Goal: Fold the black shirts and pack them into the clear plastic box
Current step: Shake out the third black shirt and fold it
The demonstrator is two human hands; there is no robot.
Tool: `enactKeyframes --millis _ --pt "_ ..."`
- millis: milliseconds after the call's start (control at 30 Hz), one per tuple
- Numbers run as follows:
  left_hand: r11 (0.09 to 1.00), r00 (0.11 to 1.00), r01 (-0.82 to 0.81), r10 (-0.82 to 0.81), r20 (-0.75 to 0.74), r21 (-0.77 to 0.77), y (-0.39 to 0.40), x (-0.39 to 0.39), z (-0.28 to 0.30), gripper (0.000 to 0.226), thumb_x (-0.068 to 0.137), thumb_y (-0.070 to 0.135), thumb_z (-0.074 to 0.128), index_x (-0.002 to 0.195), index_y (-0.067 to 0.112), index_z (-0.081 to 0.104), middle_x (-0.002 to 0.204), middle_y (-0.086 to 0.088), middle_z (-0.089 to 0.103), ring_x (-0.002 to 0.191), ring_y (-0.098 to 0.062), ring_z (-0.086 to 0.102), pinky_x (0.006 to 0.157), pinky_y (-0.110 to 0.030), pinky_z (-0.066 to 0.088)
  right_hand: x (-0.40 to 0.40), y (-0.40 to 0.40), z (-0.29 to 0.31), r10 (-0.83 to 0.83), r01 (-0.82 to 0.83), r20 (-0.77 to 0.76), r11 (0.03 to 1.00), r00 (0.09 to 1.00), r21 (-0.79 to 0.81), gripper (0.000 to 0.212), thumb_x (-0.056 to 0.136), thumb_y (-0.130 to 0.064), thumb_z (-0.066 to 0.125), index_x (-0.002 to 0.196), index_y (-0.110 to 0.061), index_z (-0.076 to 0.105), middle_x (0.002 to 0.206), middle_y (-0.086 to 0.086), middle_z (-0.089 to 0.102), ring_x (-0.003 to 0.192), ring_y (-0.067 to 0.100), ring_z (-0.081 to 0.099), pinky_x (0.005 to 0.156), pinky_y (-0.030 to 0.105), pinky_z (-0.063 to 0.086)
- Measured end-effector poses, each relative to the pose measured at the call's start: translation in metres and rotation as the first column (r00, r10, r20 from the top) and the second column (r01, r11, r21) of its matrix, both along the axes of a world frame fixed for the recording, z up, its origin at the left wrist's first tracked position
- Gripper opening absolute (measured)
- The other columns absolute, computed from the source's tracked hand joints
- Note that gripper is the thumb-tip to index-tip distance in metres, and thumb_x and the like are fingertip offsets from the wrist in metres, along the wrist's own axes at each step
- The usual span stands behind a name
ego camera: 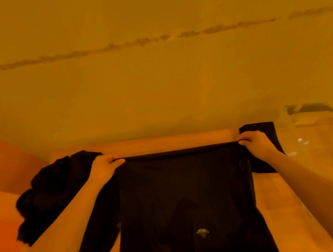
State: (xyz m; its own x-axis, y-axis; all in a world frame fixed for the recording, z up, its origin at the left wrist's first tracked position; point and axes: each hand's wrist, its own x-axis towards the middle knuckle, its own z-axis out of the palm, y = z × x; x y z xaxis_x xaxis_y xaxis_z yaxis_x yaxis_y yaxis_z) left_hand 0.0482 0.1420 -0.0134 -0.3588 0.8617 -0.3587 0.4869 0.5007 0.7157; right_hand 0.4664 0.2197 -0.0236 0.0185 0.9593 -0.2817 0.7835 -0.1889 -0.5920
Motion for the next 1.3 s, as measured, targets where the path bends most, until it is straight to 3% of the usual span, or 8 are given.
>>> enactKeyframes --millis 67,167,333,500,733,867,1067,1300 --pt "0.999 0.999 -0.033 0.032 -0.043 -0.012 0.032 0.003 -0.015 0.021 0.087 0.01 0.062 0.066 0.014 0.06 0.061 -0.01 0.058 0.063 -0.026 0.056 0.052 -0.013 0.046 -0.007 0.033 -0.015 0.04 -0.039 0.11 0.999 0.993 -0.011 0.022 0.093 -0.007 0.051 0.108 -0.002 0.065 0.103 0.019 0.066 0.087 0.031 0.061 0.068 0.029 0.04" --pt "1.0 0.958 0.005 -0.006 -0.288 -0.004 0.063 0.002 -0.04 0.021 0.092 0.014 0.055 0.104 -0.002 0.063 0.101 -0.024 0.065 0.097 -0.037 0.06 0.08 -0.035 0.047 -0.02 0.063 -0.026 0.048 -0.054 0.233 0.998 0.971 0.019 0.031 0.095 -0.003 0.043 0.124 -0.004 0.055 0.113 0.021 0.062 0.091 0.033 0.06 0.066 0.034 0.045" --pt "0.935 0.75 0.341 -0.211 -0.627 0.094 0.032 0.05 -0.068 0.039 0.087 0.018 0.058 0.121 0.0 0.055 0.123 -0.023 0.056 0.114 -0.041 0.053 0.094 -0.049 0.041 -0.052 0.037 -0.036 0.156 -0.271 0.477 0.945 0.865 0.181 0.048 0.095 -0.016 0.046 0.141 -0.006 0.034 0.147 0.014 0.034 0.135 0.03 0.032 0.11 0.041 0.027" --pt "0.894 0.652 0.406 -0.43 -0.625 -0.191 -0.028 0.09 -0.104 0.062 0.094 0.041 0.042 0.146 0.013 0.023 0.154 -0.011 0.016 0.14 -0.022 0.001 0.111 -0.043 0.006 -0.056 -0.024 -0.067 0.417 -0.387 0.477 0.907 0.774 -0.164 0.063 0.098 -0.04 0.031 0.148 -0.017 0.001 0.157 0.002 -0.006 0.144 0.018 -0.008 0.113 0.032 -0.004" --pt "0.858 0.539 0.492 -0.435 -0.721 -0.15 -0.057 0.084 -0.095 0.062 0.089 0.044 0.026 0.14 0.008 0.031 0.146 -0.016 0.035 0.138 -0.03 0.024 0.109 -0.046 0.022 -0.034 -0.054 -0.064 0.392 -0.397 0.411 0.915 0.823 -0.077 0.064 0.096 -0.045 0.029 0.144 -0.017 -0.002 0.156 0.001 -0.003 0.138 0.012 -0.013 0.115 0.032 -0.003" --pt "0.803 0.526 0.585 -0.484 -0.699 -0.116 -0.122 0.093 -0.089 0.059 0.097 0.045 0.011 0.142 0.01 0.026 0.149 -0.011 0.029 0.141 -0.025 0.011 0.114 -0.039 0.003 -0.028 -0.13 -0.064 0.417 -0.478 0.452 0.878 0.789 0.023 0.067 0.094 -0.057 0.003 0.144 -0.015 0.017 0.151 0.003 0.022 0.142 0.017 0.009 0.118 0.032 0.009" --pt "0.732 0.461 0.615 -0.635 -0.619 -0.293 -0.193 0.088 -0.109 0.064 0.096 0.048 0.003 0.14 0.011 0.03 0.146 -0.011 0.037 0.144 -0.02 -0.008 0.113 -0.04 0.003 -0.019 -0.206 -0.09 0.46 -0.471 0.499 0.875 0.735 -0.113 0.061 0.095 -0.055 0.002 0.143 -0.019 0.016 0.146 0.002 0.036 0.143 0.008 -0.011 0.111 0.03 0.003" --pt "0.665 0.383 0.689 -0.672 -0.634 -0.289 -0.22 0.073 -0.108 0.077 0.083 0.055 0.034 0.146 0.012 0.02 0.148 -0.007 0.033 0.144 -0.018 -0.006 0.113 -0.039 0.005 -0.013 -0.238 -0.087 0.478 -0.52 0.516 0.851 0.711 -0.072 0.067 0.094 -0.06 0.008 0.143 -0.016 0.017 0.148 0.004 0.03 0.143 0.008 -0.009 0.112 0.032 0.002"
